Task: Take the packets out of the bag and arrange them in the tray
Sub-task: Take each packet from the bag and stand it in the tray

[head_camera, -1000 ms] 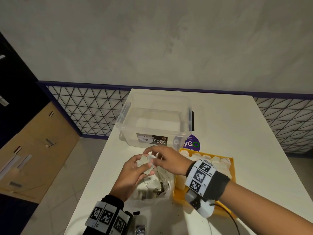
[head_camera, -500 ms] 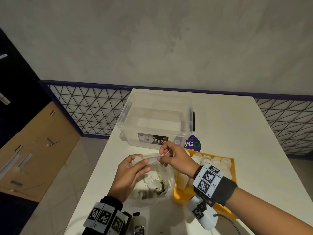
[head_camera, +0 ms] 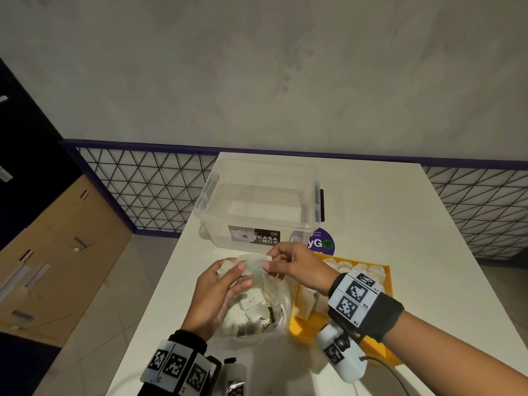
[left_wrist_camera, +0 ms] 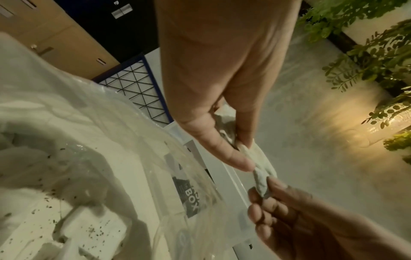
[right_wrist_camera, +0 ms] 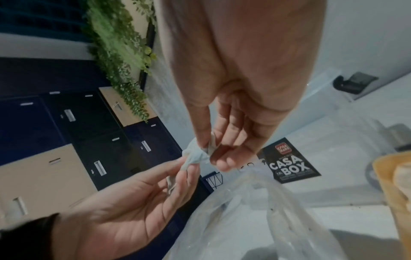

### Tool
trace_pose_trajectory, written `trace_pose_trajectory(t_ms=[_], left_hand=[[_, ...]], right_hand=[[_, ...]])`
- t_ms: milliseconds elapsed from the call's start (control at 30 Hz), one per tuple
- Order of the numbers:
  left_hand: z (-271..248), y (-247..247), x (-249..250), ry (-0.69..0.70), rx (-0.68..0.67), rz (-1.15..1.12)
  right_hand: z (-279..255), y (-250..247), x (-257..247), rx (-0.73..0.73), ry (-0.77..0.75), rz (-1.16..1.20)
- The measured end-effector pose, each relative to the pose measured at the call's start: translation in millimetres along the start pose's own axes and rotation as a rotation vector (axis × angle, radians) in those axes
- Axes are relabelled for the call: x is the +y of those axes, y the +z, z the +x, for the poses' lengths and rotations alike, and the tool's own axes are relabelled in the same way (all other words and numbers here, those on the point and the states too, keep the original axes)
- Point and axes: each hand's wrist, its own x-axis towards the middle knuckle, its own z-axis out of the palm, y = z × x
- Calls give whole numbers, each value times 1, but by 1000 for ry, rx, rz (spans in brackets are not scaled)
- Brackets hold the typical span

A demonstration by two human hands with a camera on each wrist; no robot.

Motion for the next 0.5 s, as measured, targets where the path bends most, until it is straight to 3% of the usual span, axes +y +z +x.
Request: trace_pose_trajectory(t_ms=[133, 500], left_hand=[[1, -4, -5, -14, 11, -13], [-1, -6, -11, -90, -52, -89]], right_hand=[[-1, -6, -9, 123, -58, -66], [-31, -50, -14, 140, -22, -396]])
